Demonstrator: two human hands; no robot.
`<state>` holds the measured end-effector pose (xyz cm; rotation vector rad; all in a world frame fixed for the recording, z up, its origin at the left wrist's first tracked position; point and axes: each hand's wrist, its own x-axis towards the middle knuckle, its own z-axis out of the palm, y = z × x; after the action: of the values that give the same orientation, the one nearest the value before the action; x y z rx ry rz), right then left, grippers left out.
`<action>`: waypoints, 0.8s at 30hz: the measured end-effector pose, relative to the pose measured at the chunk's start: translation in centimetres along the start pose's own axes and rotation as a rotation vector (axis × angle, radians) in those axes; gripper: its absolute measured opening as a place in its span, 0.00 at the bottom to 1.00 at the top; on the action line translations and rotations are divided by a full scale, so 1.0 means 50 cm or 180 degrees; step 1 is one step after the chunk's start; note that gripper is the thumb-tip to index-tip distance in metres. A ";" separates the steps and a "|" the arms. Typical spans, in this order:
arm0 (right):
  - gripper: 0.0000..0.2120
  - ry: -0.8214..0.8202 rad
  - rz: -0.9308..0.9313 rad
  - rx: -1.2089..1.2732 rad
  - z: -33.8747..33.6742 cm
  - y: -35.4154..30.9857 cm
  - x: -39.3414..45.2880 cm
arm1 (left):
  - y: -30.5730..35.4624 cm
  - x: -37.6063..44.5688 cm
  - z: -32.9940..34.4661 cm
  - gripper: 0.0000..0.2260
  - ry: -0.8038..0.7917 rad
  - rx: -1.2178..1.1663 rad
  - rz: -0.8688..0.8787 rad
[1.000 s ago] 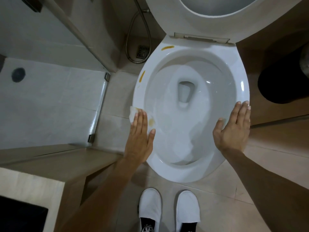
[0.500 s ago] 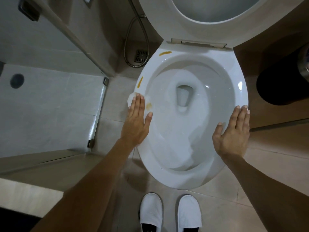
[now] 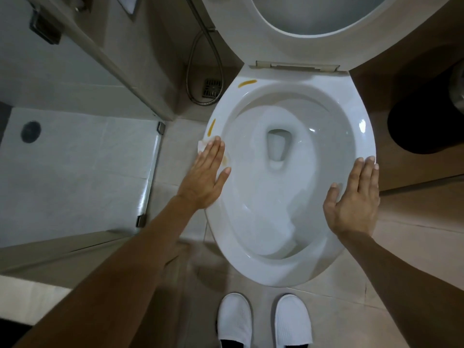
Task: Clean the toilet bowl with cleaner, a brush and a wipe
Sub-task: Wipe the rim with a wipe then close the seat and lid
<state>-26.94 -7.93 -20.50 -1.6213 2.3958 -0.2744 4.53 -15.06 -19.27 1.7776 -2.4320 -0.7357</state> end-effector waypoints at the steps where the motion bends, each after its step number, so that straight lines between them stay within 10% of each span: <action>1: 0.33 0.0002 0.0002 -0.0004 0.000 0.000 0.000 | -0.003 0.009 -0.005 0.30 -0.0005 0.0003 0.0055; 24: 0.34 0.0002 0.0035 0.0009 0.002 -0.001 0.000 | 0.002 0.173 -0.032 0.27 0.0459 0.0070 -0.0330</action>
<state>-26.87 -7.94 -20.57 -1.6065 2.4030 -0.2764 1.97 -23.46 -19.88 1.9053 -2.2802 -0.5682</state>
